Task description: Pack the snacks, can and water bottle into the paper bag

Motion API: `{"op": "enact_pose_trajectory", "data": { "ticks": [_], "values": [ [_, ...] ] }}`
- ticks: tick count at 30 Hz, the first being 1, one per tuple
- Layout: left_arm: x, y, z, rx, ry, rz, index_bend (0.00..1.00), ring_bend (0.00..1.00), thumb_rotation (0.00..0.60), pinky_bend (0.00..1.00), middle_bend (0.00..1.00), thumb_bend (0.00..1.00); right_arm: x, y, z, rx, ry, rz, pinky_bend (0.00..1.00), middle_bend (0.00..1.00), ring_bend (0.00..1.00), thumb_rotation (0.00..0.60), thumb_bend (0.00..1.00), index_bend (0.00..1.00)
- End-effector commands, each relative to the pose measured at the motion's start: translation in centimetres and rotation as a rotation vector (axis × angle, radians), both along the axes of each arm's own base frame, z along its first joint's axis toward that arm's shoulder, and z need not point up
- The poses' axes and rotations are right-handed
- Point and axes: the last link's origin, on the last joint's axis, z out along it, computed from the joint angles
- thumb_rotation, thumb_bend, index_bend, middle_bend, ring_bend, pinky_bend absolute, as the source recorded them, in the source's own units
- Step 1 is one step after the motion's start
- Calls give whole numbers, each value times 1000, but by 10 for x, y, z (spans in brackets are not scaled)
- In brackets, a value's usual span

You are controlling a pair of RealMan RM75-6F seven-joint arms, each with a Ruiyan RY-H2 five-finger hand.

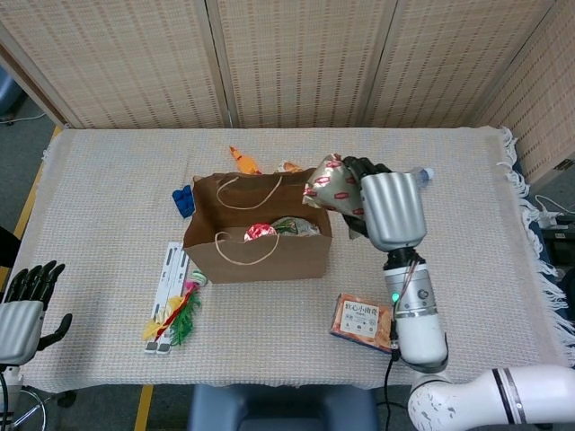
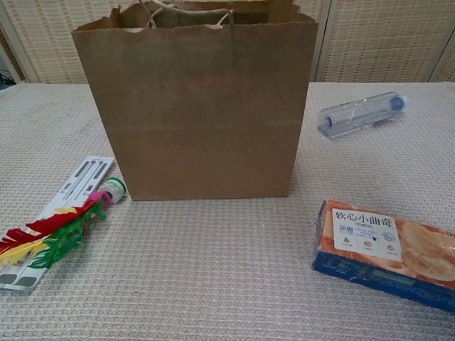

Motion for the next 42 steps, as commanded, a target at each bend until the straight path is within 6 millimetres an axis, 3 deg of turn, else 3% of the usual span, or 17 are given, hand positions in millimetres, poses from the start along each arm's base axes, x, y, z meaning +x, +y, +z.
{"op": "enact_pose_trajectory", "data": {
  "ticks": [1, 7, 15, 21, 24, 26, 28, 29, 32, 42],
  "values": [
    [0, 0, 0, 0, 0, 0, 0, 0, 600, 0, 0, 370, 33, 3, -24, -5, 30, 47, 731, 499, 538, 600, 356, 611],
    [-1, 0, 0, 0, -3, 0, 0, 0, 600, 0, 0, 370, 47, -8, -59, -24, 111, 33, 728, 499, 538, 600, 356, 611],
    [0, 0, 0, -3, -6, 0, 0, 0, 600, 0, 0, 369, 51, -31, -70, -67, 57, -6, 721, 499, 535, 600, 355, 606],
    [-1, 0, 1, -5, -9, -1, 0, 0, 600, 0, 0, 369, 47, -34, -93, -20, 98, -9, 702, 499, 521, 600, 356, 589],
    [-1, 0, 1, -5, -11, -2, 0, 0, 600, 0, 0, 370, 43, -33, -104, 22, 137, -25, 630, 473, 423, 600, 341, 464],
    [-1, 0, 1, -6, -11, -2, 0, 0, 600, 0, 0, 369, 42, -32, -107, 48, 164, -45, 540, 371, 283, 600, 275, 262],
    [-1, 1, 1, -7, -11, -2, 0, 0, 600, 0, 0, 369, 41, -32, -106, 58, 174, -63, 435, 214, 141, 600, 178, 35],
    [-1, 1, 1, -7, -11, -2, 0, 0, 600, 0, 0, 369, 40, -32, -104, 57, 172, -67, 398, 170, 106, 600, 157, 2],
    [-1, 0, 1, -7, -10, -2, 0, 0, 600, 0, 0, 369, 39, -33, -96, 48, 142, -75, 337, 114, 62, 600, 129, 0],
    [-1, 0, 0, -3, -7, 0, 0, 0, 600, 0, 0, 370, 24, -23, -57, 45, 39, -71, 328, 110, 60, 600, 128, 0]
  ]
}}
